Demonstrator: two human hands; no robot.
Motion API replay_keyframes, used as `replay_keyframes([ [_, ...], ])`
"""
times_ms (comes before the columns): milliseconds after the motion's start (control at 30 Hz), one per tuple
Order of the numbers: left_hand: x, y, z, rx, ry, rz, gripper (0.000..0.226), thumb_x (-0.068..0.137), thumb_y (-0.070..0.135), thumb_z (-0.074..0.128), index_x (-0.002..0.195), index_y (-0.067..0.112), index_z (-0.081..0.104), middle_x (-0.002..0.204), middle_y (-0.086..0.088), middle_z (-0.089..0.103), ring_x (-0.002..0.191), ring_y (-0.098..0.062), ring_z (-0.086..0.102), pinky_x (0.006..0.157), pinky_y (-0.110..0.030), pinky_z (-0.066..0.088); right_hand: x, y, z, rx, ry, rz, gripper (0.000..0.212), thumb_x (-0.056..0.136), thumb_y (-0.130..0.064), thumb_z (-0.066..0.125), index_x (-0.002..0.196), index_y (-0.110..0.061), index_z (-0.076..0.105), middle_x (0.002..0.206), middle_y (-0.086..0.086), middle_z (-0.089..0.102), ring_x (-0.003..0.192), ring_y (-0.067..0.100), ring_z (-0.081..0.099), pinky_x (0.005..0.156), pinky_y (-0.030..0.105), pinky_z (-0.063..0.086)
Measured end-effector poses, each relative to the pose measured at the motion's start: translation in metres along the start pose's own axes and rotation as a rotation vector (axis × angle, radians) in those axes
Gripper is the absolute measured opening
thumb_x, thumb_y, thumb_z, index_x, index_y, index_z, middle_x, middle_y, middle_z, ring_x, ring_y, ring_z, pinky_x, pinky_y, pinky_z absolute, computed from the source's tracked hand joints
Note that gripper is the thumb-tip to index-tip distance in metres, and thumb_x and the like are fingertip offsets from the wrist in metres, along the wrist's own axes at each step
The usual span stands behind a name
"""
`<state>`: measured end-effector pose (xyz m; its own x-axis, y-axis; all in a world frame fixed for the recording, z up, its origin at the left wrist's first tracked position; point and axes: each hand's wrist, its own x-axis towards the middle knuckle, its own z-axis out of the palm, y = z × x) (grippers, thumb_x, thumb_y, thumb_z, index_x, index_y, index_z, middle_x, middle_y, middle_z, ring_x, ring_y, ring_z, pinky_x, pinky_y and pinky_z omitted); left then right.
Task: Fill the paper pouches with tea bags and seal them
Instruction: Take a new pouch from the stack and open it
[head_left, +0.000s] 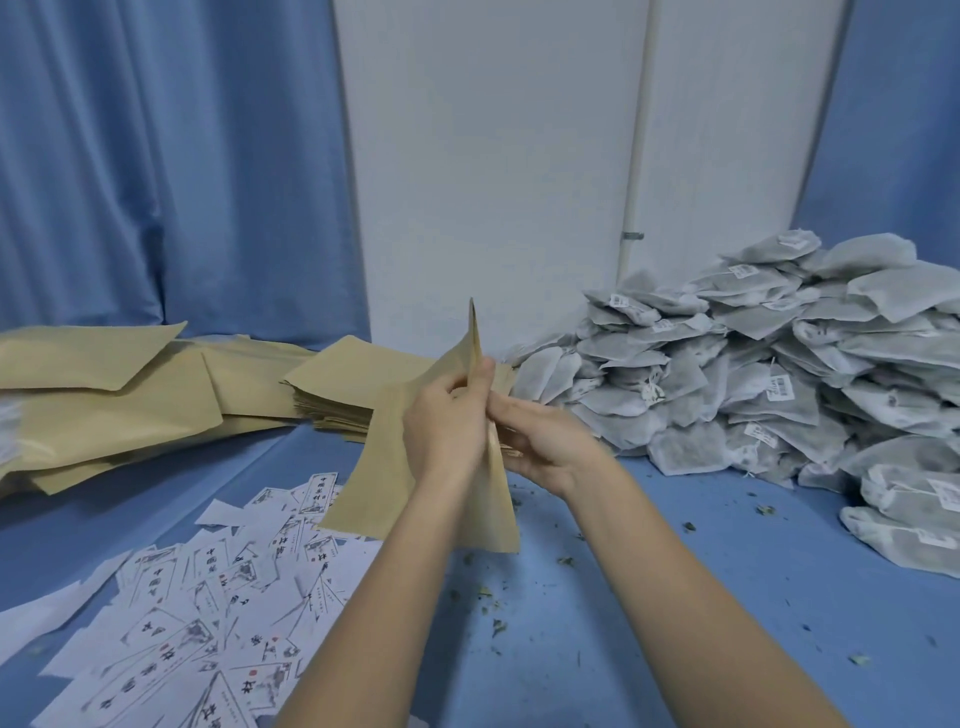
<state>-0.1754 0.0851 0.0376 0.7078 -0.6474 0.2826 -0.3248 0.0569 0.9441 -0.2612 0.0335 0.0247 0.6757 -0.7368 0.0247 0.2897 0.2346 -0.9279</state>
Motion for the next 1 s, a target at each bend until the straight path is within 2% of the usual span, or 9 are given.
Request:
replay_keyframes([
  [67, 0.001, -0.001, -0.001, -0.069, -0.007, -0.035, 0.034, 0.085, 0.05, 0.057, 0.068, 0.024, 0.068, 0.064, 0.004, 0.063, 0.078, -0.022, 0.063, 0.077, -0.044, 0.054, -0.003, 0.002, -0.001, 0.043, -0.018, 0.012, 0.017, 0.092, -0.023, 0.055, 0.091, -0.009, 0.065, 0.064, -0.002, 0.068, 0.059, 0.007, 0.065, 0.058, 0.023, 0.054],
  [167, 0.0, -0.004, 0.001, 0.004, -0.017, 0.021, 0.038, 0.09, 0.04, 0.053, 0.059, 0.021, 0.061, 0.058, 0.002, 0.059, 0.074, -0.025, 0.061, 0.072, -0.037, 0.053, -0.004, 0.006, -0.001, 0.008, 0.074, -0.083, 0.016, 0.089, -0.02, 0.06, 0.089, -0.006, 0.068, 0.072, 0.003, 0.07, 0.064, 0.01, 0.066, 0.058, 0.023, 0.053],
  [300, -0.006, -0.008, 0.013, 0.233, -0.078, 0.103, 0.037, 0.098, 0.023, 0.037, 0.072, 0.01, 0.06, 0.072, -0.008, 0.062, 0.08, -0.03, 0.059, 0.061, -0.03, 0.034, -0.004, 0.014, 0.001, -0.822, 0.39, -0.416, 0.015, 0.088, -0.017, 0.057, 0.086, -0.009, 0.069, 0.074, 0.001, 0.068, 0.068, 0.011, 0.057, 0.067, 0.028, 0.047],
  [433, -0.009, -0.012, 0.019, 0.351, -0.104, 0.141, 0.036, 0.099, 0.012, 0.032, 0.091, -0.005, 0.063, 0.095, -0.023, 0.065, 0.089, -0.035, 0.057, 0.064, -0.029, 0.031, -0.008, 0.014, -0.004, -1.154, 0.32, -0.542, 0.018, 0.087, -0.008, 0.052, 0.07, -0.008, 0.059, 0.056, 0.003, 0.054, 0.056, 0.014, 0.042, 0.056, 0.03, 0.033],
  [533, -0.01, -0.016, 0.022, 0.42, -0.126, 0.229, 0.033, 0.097, 0.011, 0.035, 0.087, -0.007, 0.061, 0.093, -0.026, 0.065, 0.088, -0.038, 0.058, 0.058, -0.027, 0.025, -0.006, 0.015, -0.013, -1.211, 0.363, -0.597, 0.024, 0.092, -0.012, 0.048, 0.072, -0.006, 0.06, 0.06, 0.008, 0.058, 0.059, 0.021, 0.046, 0.056, 0.025, 0.027],
  [667, -0.006, -0.02, 0.022, 0.463, -0.133, 0.291, 0.033, 0.097, 0.006, 0.033, 0.071, -0.004, 0.052, 0.087, -0.029, 0.062, 0.086, -0.041, 0.057, 0.068, -0.037, 0.033, -0.001, 0.014, -0.031, -1.12, 0.475, -0.514, 0.031, 0.09, -0.009, 0.048, 0.06, -0.012, 0.047, 0.049, -0.007, 0.041, 0.049, 0.007, 0.04, 0.051, 0.015, 0.03],
  [800, -0.001, -0.022, 0.023, 0.567, -0.181, 0.323, 0.034, 0.095, 0.002, 0.033, 0.061, 0.006, 0.039, 0.08, -0.025, 0.062, 0.08, -0.038, 0.058, 0.058, -0.03, 0.028, -0.002, 0.013, -0.042, -1.073, 0.483, -0.504, 0.016, 0.09, -0.008, 0.05, 0.076, -0.01, 0.058, 0.046, -0.009, 0.041, 0.05, 0.003, 0.043, 0.052, 0.014, 0.032],
  [900, -0.001, -0.013, 0.03, 0.67, -0.242, 0.325, 0.024, 0.093, 0.004, 0.035, 0.08, 0.001, 0.055, 0.091, -0.023, 0.064, 0.087, -0.037, 0.06, 0.062, -0.032, 0.036, -0.01, 0.012, -0.037, -1.2, 0.459, -0.678, 0.024, 0.087, -0.006, 0.053, 0.108, -0.015, 0.057, 0.081, -0.011, 0.06, 0.07, 0.002, 0.057, 0.065, 0.018, 0.044],
  [1000, -0.008, 0.001, 0.037, 0.807, -0.279, 0.354, 0.022, 0.09, 0.003, 0.038, 0.096, 0.0, 0.059, 0.096, -0.019, 0.062, 0.092, -0.036, 0.06, 0.063, -0.031, 0.038, -0.01, 0.008, -0.039, -1.414, 0.494, -0.789, 0.018, 0.085, -0.011, 0.053, 0.102, -0.013, 0.059, 0.101, -0.001, 0.05, 0.087, 0.016, 0.047, 0.075, 0.027, 0.045],
])
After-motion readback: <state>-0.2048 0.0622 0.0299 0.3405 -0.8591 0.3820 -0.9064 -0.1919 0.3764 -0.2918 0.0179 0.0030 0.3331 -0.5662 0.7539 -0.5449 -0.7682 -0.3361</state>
